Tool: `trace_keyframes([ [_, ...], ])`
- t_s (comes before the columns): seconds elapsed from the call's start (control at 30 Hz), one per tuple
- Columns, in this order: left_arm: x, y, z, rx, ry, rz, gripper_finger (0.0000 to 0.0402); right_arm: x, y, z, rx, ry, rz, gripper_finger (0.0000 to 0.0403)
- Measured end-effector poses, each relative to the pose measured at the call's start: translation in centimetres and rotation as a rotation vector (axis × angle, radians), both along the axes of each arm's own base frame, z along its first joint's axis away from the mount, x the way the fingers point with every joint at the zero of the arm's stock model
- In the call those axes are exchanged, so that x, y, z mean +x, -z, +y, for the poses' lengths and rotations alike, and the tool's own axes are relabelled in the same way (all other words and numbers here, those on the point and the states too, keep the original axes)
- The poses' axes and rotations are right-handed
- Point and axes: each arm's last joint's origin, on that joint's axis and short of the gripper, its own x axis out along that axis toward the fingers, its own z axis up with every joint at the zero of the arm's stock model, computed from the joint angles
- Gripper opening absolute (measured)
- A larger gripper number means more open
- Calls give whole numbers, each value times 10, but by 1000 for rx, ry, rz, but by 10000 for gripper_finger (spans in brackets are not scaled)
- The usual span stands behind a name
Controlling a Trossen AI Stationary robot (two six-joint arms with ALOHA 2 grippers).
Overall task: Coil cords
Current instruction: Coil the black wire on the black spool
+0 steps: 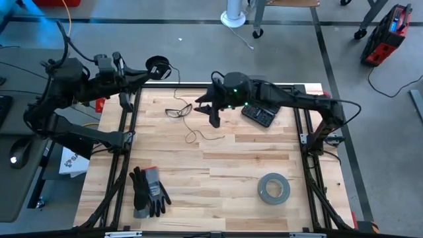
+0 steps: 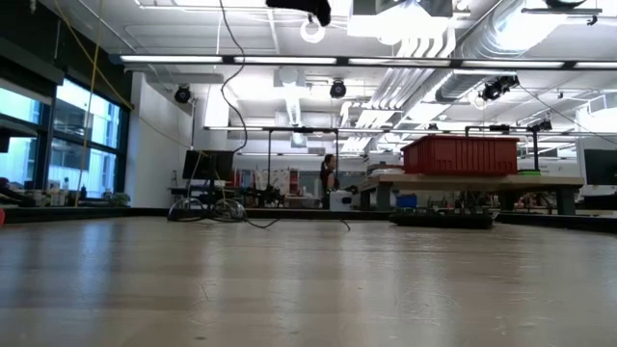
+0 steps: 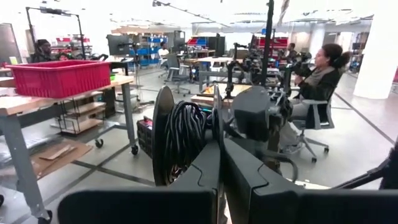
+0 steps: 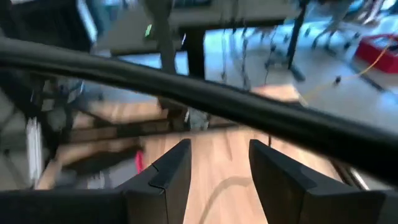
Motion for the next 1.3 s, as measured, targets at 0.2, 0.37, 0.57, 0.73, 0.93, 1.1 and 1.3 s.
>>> trace_keyframes([
  [0.2, -1, 0, 0, -5, 9, -7, 1, 11, 17, -2, 2, 76, -65, 154],
  [0.37, 0, -2, 0, -5, 18, -26, 1, 25, 33, -6, -16, 129, -64, 154],
  [0.57, 0, -7, -1, -2, 47, -77, 1, 37, 47, -13, -43, 180, -64, 154],
  [0.73, 1, -7, -1, -6, 54, -77, 1, 34, 40, -23, -38, 205, -104, 154],
  [0.93, 3, -10, -1, -18, 56, -118, 1, 35, 45, -25, -21, 172, -91, 154],
  [1.1, 13, -9, 0, -28, 58, -110, 1, 38, 47, -17, -15, 104, -83, 154],
  [1.3, 27, -5, 1, -33, 56, -76, 1, 39, 47, -13, -38, 57, -81, 154],
])
